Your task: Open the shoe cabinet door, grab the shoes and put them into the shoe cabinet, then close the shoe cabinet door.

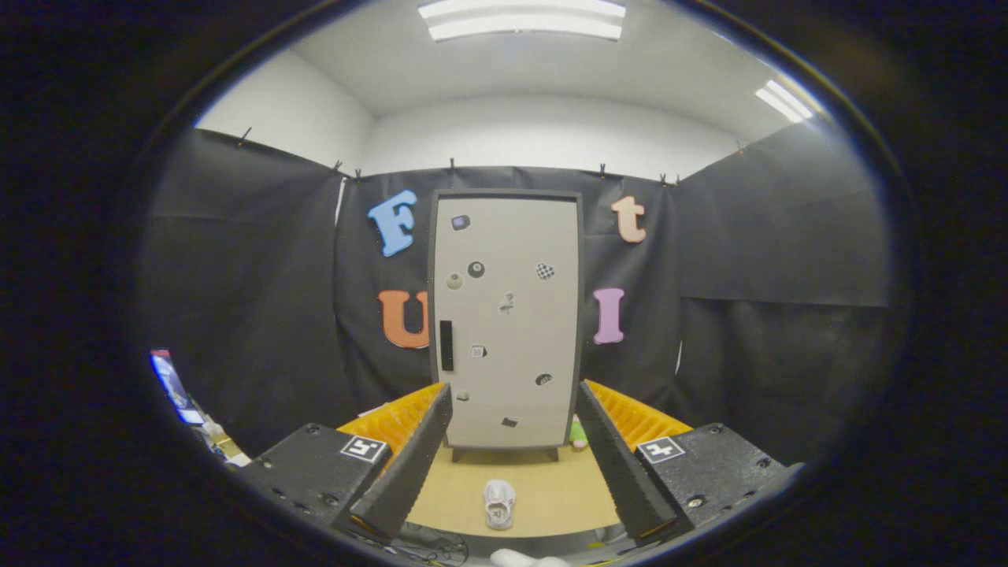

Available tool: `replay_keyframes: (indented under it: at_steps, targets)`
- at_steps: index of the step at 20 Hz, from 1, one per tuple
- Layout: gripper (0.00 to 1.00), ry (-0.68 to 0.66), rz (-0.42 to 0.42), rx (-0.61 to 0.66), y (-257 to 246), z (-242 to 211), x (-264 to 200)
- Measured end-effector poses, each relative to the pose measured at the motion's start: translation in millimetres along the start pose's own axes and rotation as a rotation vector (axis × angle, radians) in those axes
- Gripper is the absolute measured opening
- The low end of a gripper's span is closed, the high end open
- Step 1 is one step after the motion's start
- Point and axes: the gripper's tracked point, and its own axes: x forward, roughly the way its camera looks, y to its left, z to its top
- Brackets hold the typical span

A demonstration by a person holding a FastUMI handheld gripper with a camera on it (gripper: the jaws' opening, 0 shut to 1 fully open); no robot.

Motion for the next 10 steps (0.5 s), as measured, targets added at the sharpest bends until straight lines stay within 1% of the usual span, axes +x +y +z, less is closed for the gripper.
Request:
replay_keyframes:
  at_steps: [10]
  targets:
    - [1.0,0.017,-0.004,-0.001,5,-5,11]
